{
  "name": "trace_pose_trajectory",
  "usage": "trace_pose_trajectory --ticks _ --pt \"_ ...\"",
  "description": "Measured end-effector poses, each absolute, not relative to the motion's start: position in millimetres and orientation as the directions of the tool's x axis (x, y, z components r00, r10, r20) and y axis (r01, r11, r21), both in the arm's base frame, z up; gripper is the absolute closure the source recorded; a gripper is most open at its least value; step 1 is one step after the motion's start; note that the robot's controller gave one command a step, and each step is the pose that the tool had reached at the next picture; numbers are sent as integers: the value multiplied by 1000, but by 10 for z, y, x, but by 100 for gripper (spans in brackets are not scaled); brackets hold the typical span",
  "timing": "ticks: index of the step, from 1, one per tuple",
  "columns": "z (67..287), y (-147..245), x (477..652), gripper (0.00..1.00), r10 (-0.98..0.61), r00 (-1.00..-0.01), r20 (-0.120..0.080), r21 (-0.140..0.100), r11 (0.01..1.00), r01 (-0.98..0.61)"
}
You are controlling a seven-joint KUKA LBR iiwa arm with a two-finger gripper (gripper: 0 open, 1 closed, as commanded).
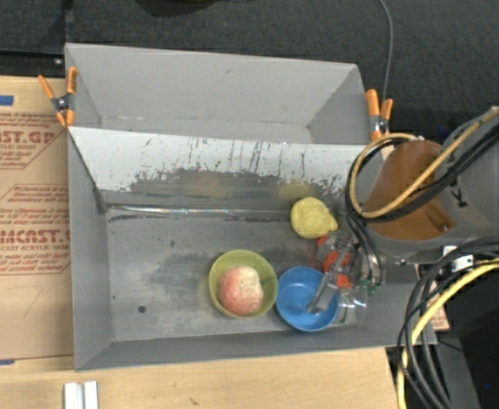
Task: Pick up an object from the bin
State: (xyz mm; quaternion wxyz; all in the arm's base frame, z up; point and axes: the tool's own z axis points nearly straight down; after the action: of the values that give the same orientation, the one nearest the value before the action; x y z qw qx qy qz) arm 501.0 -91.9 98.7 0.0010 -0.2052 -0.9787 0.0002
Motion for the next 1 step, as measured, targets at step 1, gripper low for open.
trace_pose_trajectory --ticks 1 --pt "819 -620 4896 0 -240 -971 -9 -3 971 -240"
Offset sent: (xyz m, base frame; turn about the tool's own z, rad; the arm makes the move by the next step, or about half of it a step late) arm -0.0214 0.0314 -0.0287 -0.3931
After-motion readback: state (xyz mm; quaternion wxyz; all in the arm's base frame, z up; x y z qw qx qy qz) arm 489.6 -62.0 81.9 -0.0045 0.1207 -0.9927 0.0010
